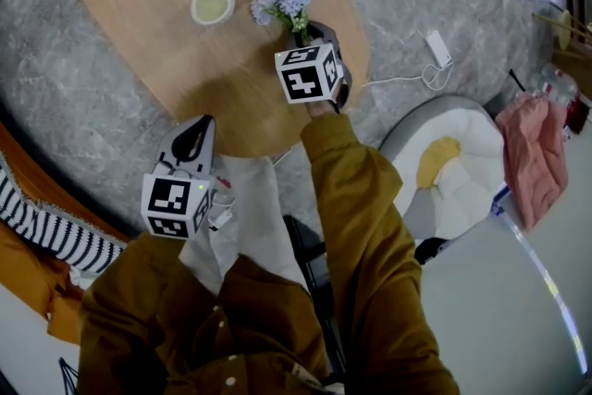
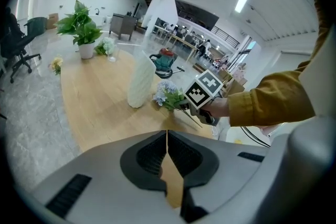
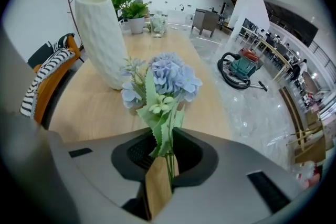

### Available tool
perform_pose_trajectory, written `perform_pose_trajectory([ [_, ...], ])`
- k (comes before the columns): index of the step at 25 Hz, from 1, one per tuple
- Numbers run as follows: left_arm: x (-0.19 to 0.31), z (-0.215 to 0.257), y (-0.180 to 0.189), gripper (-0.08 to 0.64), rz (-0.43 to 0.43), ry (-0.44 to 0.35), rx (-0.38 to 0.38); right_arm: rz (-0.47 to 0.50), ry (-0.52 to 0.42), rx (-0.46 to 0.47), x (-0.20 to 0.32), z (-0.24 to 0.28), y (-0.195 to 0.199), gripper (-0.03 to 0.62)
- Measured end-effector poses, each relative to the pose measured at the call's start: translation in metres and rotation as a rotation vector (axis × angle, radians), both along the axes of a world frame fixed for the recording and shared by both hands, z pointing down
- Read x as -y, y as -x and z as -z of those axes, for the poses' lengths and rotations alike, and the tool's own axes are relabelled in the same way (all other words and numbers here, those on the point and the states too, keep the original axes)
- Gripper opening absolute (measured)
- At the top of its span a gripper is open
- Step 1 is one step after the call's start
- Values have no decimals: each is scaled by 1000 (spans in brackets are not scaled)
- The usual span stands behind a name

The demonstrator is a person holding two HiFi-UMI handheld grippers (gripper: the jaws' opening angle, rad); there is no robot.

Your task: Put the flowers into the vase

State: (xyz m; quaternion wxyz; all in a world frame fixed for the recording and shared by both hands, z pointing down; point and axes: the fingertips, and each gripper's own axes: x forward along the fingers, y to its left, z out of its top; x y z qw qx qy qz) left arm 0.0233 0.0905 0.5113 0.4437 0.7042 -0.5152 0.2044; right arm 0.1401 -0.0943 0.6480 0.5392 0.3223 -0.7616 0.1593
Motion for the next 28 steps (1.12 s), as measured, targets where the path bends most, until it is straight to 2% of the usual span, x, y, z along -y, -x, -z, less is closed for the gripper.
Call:
perform_pose_trajectory([
  [7, 7, 10, -9, 9, -13, -24, 8, -105, 25, 121, 4, 20, -1, 66],
  [16, 8, 23, -14, 9, -48, -51, 20, -215, -7, 310, 8, 57, -2, 58],
  [20, 13, 30, -21, 9, -62, -68, 24, -225, -34, 399, 10, 80, -4, 55],
  [28, 14, 40, -20, 9, -85, -89, 43, -220, -32, 511, 4, 107, 6, 54],
])
